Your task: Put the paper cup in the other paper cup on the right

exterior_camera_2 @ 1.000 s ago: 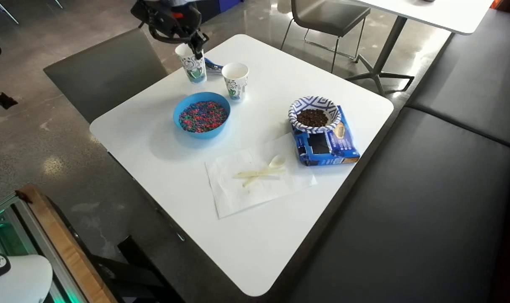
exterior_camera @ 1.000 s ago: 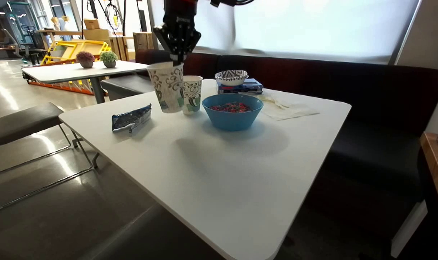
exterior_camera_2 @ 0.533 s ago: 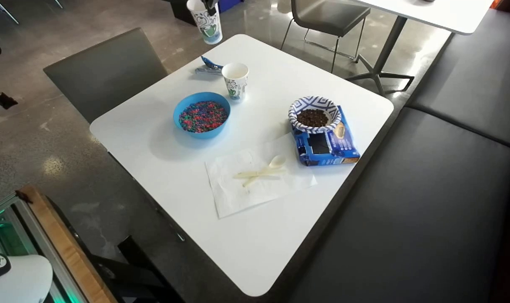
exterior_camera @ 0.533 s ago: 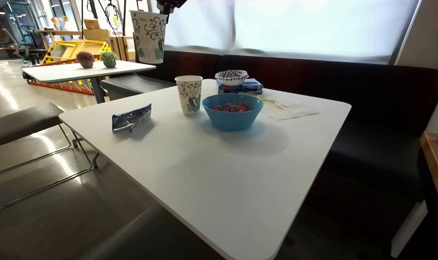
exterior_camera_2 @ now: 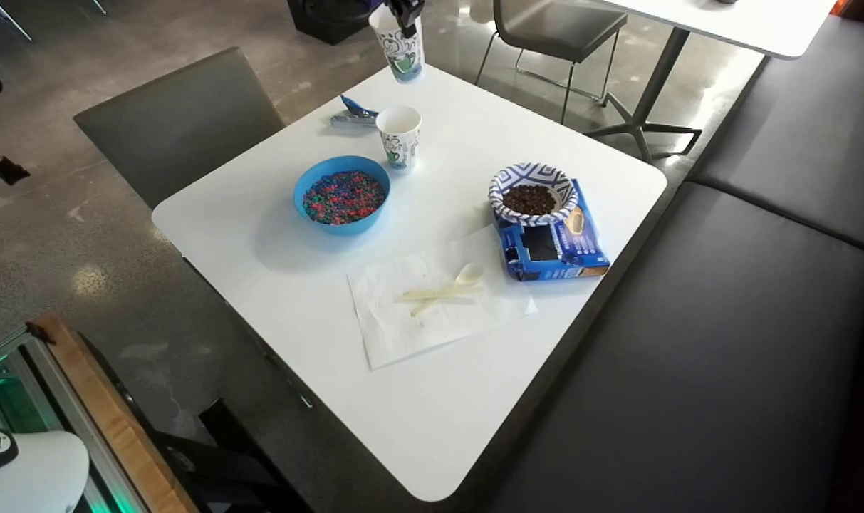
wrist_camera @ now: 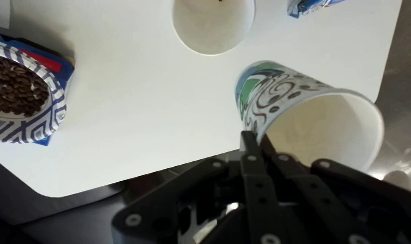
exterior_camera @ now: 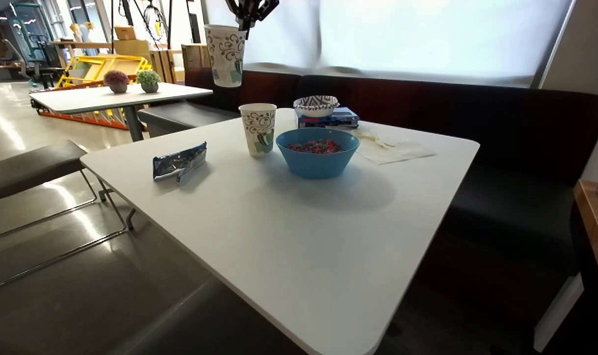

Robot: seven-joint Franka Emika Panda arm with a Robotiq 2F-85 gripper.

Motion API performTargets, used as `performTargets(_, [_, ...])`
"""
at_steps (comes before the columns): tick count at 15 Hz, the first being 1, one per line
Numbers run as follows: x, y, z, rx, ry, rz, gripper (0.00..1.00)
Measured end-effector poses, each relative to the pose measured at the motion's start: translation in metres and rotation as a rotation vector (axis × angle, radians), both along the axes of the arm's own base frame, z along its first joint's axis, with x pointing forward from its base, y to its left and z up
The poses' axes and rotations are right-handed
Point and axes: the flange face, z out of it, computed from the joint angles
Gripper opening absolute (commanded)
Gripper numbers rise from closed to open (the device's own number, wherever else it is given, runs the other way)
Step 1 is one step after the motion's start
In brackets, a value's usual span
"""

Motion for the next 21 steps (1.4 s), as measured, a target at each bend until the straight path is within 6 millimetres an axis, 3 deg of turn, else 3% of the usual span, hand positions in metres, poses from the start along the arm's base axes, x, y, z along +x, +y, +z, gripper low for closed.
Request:
performTargets(7, [-0.002,-0.016,-0.022,-0.018,0.087,-0.04,0.01])
performTargets(21, [-0.011,-0.027,-0.021,-0.015,0.25,-0.057,0.01])
